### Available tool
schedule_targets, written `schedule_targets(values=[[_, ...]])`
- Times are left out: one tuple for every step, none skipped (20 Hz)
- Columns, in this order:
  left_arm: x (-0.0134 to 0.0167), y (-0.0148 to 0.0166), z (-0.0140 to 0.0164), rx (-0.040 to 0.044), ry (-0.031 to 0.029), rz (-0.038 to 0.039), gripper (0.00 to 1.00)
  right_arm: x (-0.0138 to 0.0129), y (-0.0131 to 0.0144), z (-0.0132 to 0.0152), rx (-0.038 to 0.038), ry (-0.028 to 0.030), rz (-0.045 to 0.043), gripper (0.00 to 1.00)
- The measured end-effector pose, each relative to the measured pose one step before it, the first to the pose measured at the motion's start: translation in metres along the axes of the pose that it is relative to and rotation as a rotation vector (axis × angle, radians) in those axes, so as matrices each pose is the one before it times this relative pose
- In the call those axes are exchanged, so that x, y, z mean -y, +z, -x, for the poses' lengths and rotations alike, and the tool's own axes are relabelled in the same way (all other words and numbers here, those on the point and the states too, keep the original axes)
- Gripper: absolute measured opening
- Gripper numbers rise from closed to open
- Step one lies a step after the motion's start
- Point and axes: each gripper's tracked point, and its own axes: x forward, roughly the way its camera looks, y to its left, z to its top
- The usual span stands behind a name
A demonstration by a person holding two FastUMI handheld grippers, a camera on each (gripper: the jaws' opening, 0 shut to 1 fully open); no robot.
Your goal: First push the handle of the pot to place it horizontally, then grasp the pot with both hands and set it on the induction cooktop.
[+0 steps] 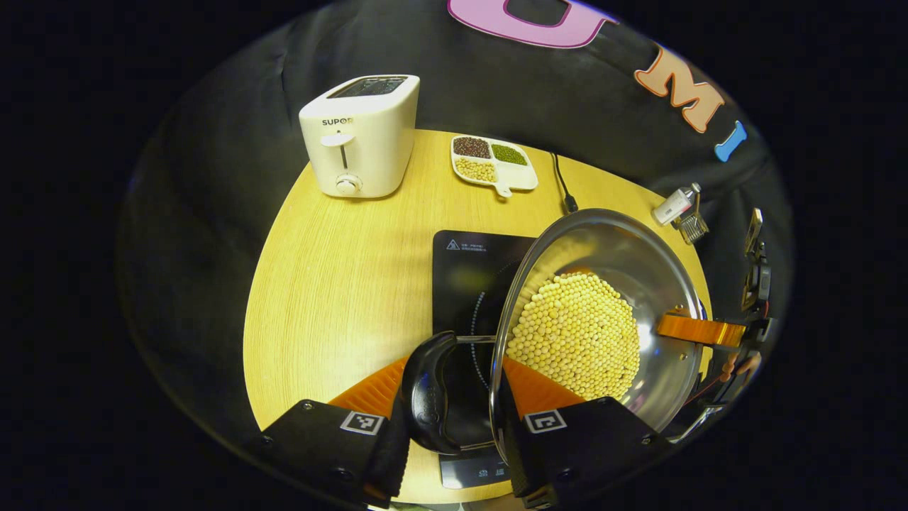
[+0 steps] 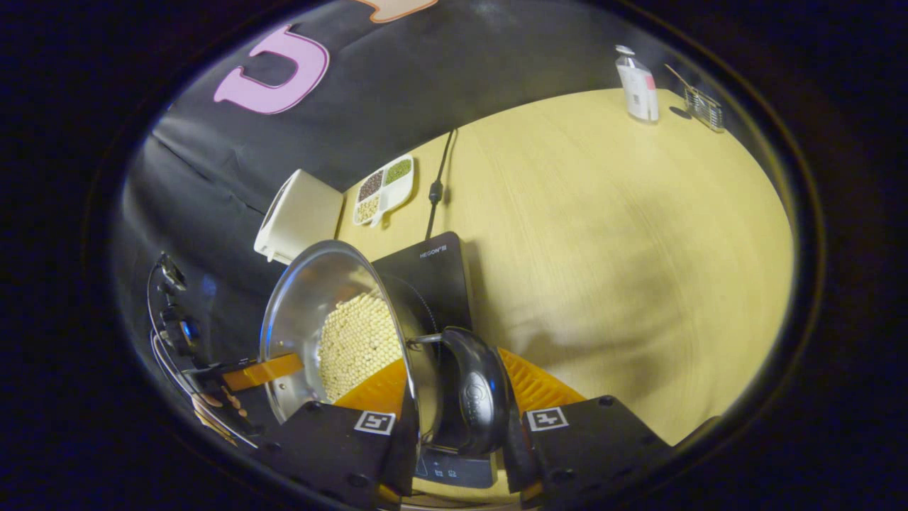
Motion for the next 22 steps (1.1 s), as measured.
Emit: schedule_targets(values=[[-0.00105, 0.00041, -0.00273, -0.00129, 0.00139, 0.0004, 0.58, 0.00065, 0.00132, 0.00046, 0.00426, -0.00062, 0.0022, 0.52], [-0.00087, 0.00063, -0.0035, 0.00046, -0.00021, -0.00146, 0.59, 0.00068, 0.00026, -0.00121, 0.00494, 0.00052, 0.00376, 0.52], [-0.00096, 0.00011, -0.00248, 0.00039, 0.00101, -0.00058, 0.58, 0.00017, 0.00142, -0.00059, 0.00208, 0.00311, 0.00152, 0.52], [-0.00071, 0.00103, -0.00242, 0.00077, -0.00056, -0.00322, 0.59, -0.00031, -0.00123, -0.00206, -0.0005, 0.00198, 0.00329, 0.52], [-0.00112, 0.00099, -0.00183, -0.00086, 0.00008, -0.00328, 0.59, 0.00048, -0.00082, -0.00123, -0.00515, 0.00018, 0.00093, 0.52], [-0.00109, -0.0009, -0.0019, -0.0054, 0.00145, -0.00159, 0.59, -0.00101, -0.00183, -0.00084, -0.0069, 0.00085, 0.00034, 0.52], [-0.00056, 0.00263, 0.00011, 0.00909, -0.0015, -0.00391, 0.59, -0.00098, 0.00366, -0.00034, 0.01356, 0.00183, -0.00045, 0.52], [0.00067, 0.002, -0.00288, 0.01123, -0.00029, -0.00474, 0.59, -0.00001, -0.00184, -0.00082, -0.00338, 0.00205, 0.00136, 0.52], [-0.00164, -0.0011, -0.00044, -0.00857, -0.00064, -0.00547, 0.59, -0.0002, -0.0005, 0.00026, -0.00222, 0.00522, -0.0012, 0.52], [0.00008, -0.00019, 0.00111, 0.0021, -0.00069, 0.00345, 0.59, -0.00035, 0.00011, 0.00088, -0.00149, 0.00167, 0.00175, 0.52], [0.0002, 0.00044, 0.00038, 0.0022, -0.00138, 0.0016, 0.6, 0.00006, 0.00101, -0.00102, 0.0018, 0.00269, 0.0028, 0.52], [-0.00013, -0.00148, -0.00019, -0.00032, -0.00036, 0.00337, 0.6, -0.00099, -0.00084, -0.00121, -0.00205, 0.002, -0.00039, 0.52], [-0.00031, -0.00007, 0.00066, -0.00091, 0.001, 0.0025, 0.61, -0.00024, 0.00052, -0.00133, -0.00146, 0.00142, -0.0008, 0.52], [0.0003, -0.00115, -0.00069, -0.00103, 0.00193, 0.00003, 0.61, 0.00021, -0.00043, 0.00057, -0.00185, 0.00174, 0.00072, 0.45], [-0.00005, -0.00001, 0.00018, -0.00181, 0.0018, -0.00055, 0.61, -0.00042, 0.00015, 0.00039, -0.00223, 0.0016, 0.00172, 0.52], [0.0, -0.00033, -0.00031, -0.00124, 0.00101, -0.00028, 0.63, 0.00068, -0.0002, -0.00104, 0.00031, 0.00131, 0.00079, 0.46], [-0.00013, 0.00038, -0.00019, -0.00017, 0.00226, 0.00181, 0.63, 0.0004, 0.00038, -0.00001, -0.00358, 0.00059, -0.00075, 0.54], [-0.00045, 0.0, 0.00077, -0.00088, 0.0031, 0.00156, 0.63, -0.00061, -0.00187, -0.00018, -0.00258, 0.00169, 0.00099, 0.54], [0.00024, -0.00079, 0.00005, -0.00184, 0.00362, 0.00236, 0.63, 0.00053, 0.00155, -0.0006, 0.0019, 0.00165, 0.00138, 0.54], [-0.00032, -0.00069, -0.00049, -0.00072, 0.00686, 0.00464, 0.64, 0.00027, -0.00079, 0.00127, -0.00186, 0.00254, 0.00106, 0.49], [-0.00034, 0.00016, 0.00027, 0.00079, 0.00615, 0.0027, 0.64, 0.00016, -0.00017, 0.00027, -0.0064, 0.00185, -0.00238, 0.51], [0.00029, 0.00017, -0.00038, 0.00327, 0.00384, 0.00439, 0.65, -0.00169, -0.0029, 0.00118, -0.01269, 0.00557, -0.0087, 0.57]])
